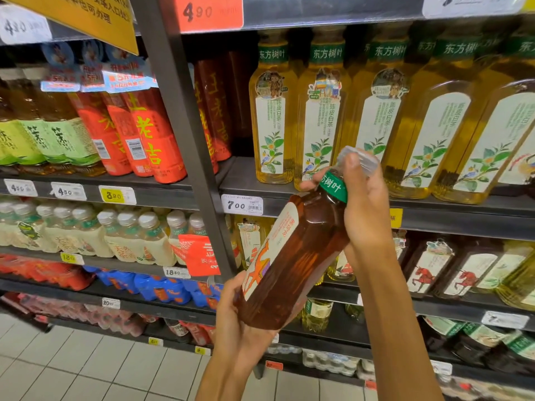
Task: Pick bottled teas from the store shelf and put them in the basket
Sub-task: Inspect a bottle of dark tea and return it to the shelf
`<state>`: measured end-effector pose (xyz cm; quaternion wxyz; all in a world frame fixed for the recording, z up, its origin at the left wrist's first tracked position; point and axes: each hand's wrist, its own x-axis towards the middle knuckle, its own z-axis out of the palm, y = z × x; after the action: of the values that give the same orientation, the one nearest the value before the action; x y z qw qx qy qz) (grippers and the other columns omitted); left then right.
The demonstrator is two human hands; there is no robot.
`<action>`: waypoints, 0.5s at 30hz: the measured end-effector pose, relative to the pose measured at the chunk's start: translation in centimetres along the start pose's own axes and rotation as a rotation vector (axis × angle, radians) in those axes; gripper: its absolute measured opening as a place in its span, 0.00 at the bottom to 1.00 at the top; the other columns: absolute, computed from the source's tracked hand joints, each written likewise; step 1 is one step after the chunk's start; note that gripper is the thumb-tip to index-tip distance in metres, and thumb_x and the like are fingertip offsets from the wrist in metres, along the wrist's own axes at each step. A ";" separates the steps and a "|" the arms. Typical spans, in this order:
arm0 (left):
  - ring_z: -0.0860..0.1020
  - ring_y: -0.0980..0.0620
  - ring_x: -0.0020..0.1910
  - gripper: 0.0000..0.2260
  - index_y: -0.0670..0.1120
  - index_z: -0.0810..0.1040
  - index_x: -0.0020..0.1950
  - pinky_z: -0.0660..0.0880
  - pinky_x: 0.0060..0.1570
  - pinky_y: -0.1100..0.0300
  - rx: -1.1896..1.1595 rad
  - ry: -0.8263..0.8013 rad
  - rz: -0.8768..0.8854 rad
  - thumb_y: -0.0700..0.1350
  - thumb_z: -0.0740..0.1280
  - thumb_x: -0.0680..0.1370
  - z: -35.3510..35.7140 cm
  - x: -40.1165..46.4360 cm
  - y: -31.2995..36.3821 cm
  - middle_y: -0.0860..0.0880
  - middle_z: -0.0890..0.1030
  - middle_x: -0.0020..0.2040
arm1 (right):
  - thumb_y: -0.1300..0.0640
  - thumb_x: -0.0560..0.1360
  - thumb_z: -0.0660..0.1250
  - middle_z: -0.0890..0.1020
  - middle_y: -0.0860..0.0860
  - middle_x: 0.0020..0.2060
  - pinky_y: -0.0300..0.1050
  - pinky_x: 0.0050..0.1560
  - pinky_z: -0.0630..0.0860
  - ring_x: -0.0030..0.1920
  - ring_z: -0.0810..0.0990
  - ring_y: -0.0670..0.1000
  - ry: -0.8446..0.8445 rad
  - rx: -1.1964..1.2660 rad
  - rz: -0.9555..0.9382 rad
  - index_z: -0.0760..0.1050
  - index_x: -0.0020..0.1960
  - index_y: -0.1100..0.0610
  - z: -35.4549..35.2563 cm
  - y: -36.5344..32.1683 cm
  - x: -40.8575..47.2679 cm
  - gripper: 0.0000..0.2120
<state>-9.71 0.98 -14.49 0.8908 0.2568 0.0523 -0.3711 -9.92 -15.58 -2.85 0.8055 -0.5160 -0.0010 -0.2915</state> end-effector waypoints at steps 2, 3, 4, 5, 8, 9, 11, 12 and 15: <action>0.72 0.34 0.65 0.26 0.43 0.75 0.67 0.72 0.58 0.35 -0.010 -0.039 -0.053 0.53 0.69 0.71 -0.2 0.2 0.4 0.36 0.74 0.66 | 0.44 0.71 0.66 0.82 0.50 0.35 0.49 0.45 0.81 0.39 0.83 0.52 -0.061 0.028 0.001 0.70 0.57 0.53 0.0 0.1 0.1 0.19; 0.73 0.35 0.65 0.25 0.44 0.76 0.66 0.71 0.59 0.35 -0.015 -0.057 -0.081 0.54 0.69 0.72 -0.3 0.3 0.6 0.37 0.75 0.66 | 0.44 0.72 0.65 0.82 0.51 0.35 0.48 0.44 0.81 0.39 0.83 0.52 -0.094 0.045 0.006 0.69 0.58 0.55 0.1 0.1 0.1 0.20; 0.75 0.36 0.63 0.24 0.45 0.78 0.64 0.71 0.60 0.35 -0.017 -0.078 -0.105 0.54 0.69 0.72 -0.3 0.4 0.7 0.37 0.76 0.65 | 0.45 0.73 0.65 0.82 0.51 0.36 0.48 0.44 0.81 0.39 0.83 0.52 -0.133 0.058 0.003 0.68 0.59 0.57 0.0 0.0 0.1 0.20; 0.76 0.37 0.61 0.22 0.45 0.79 0.62 0.72 0.60 0.36 -0.013 -0.093 -0.117 0.54 0.70 0.71 -0.3 0.4 0.8 0.38 0.78 0.63 | 0.45 0.74 0.65 0.82 0.52 0.36 0.47 0.43 0.81 0.39 0.83 0.52 -0.180 0.074 -0.006 0.68 0.59 0.58 0.1 0.0 0.1 0.21; 0.81 0.40 0.55 0.19 0.44 0.83 0.56 0.75 0.58 0.41 -0.037 -0.053 -0.083 0.51 0.72 0.68 0.3 0.7 0.8 0.40 0.82 0.55 | 0.43 0.71 0.68 0.82 0.52 0.39 0.47 0.45 0.80 0.41 0.82 0.52 -0.300 0.068 -0.042 0.70 0.60 0.57 0.7 -0.5 0.3 0.25; 0.82 0.41 0.51 0.18 0.43 0.84 0.54 0.78 0.53 0.43 -0.056 -0.020 -0.062 0.50 0.72 0.67 0.5 0.9 0.8 0.41 0.84 0.52 | 0.42 0.70 0.68 0.82 0.52 0.39 0.47 0.46 0.80 0.42 0.82 0.52 -0.312 0.054 -0.052 0.71 0.61 0.57 0.9 -0.6 0.3 0.26; 0.84 0.42 0.46 0.16 0.42 0.85 0.50 0.81 0.44 0.46 -0.083 0.049 -0.003 0.49 0.71 0.66 0.8 1.0 1.1 0.42 0.85 0.49 | 0.40 0.70 0.67 0.82 0.51 0.40 0.47 0.49 0.79 0.44 0.82 0.52 -0.291 0.029 -0.074 0.72 0.61 0.57 1.1 -0.9 0.5 0.27; 0.84 0.42 0.46 0.16 0.41 0.85 0.49 0.82 0.42 0.47 -0.093 0.070 0.036 0.49 0.70 0.67 0.9 1.0 1.3 0.42 0.85 0.50 | 0.40 0.72 0.66 0.83 0.51 0.41 0.48 0.51 0.79 0.46 0.82 0.53 -0.260 0.008 -0.084 0.72 0.61 0.56 1.2 -1.0 0.7 0.26; 0.84 0.42 0.48 0.18 0.42 0.84 0.54 0.81 0.44 0.45 -0.112 0.058 0.157 0.48 0.69 0.68 1.2 1.1 2.1 0.41 0.84 0.53 | 0.42 0.77 0.61 0.85 0.53 0.44 0.49 0.51 0.80 0.50 0.83 0.55 -0.135 -0.030 0.006 0.71 0.62 0.55 1.1 -1.0 0.7 0.21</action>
<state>-7.64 0.94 -12.88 0.9282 0.2207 0.0787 -0.2891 -9.50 -15.29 -1.32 0.7966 -0.5465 -0.0497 -0.2536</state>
